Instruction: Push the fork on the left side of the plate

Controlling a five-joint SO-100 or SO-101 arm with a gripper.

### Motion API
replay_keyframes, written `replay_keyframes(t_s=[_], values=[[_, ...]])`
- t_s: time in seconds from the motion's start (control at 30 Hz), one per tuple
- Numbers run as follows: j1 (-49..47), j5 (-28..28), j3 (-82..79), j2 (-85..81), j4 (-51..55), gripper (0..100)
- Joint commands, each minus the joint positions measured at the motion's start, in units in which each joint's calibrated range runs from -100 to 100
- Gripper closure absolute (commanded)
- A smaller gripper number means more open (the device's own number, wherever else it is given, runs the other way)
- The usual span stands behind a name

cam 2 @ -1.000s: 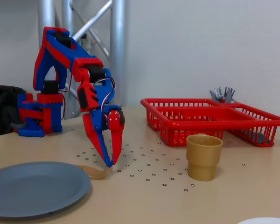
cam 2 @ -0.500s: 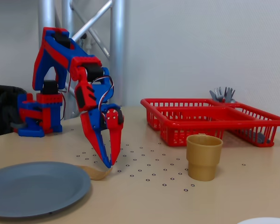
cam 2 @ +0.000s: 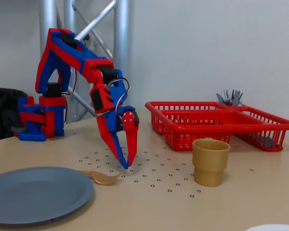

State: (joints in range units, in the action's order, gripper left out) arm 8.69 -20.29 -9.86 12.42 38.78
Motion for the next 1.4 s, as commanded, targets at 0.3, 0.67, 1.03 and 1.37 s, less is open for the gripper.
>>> replay_keyframes(t_s=[0.3, 0.67, 1.03, 1.37], values=[[1.14, -0.83, -1.11, -6.59, 0.29, 100], [4.08, -1.86, 2.87, -2.53, 0.29, 100], [8.68, -3.37, 10.85, 3.30, 0.29, 100], [12.56, -4.69, 15.93, 5.67, 0.29, 100]])
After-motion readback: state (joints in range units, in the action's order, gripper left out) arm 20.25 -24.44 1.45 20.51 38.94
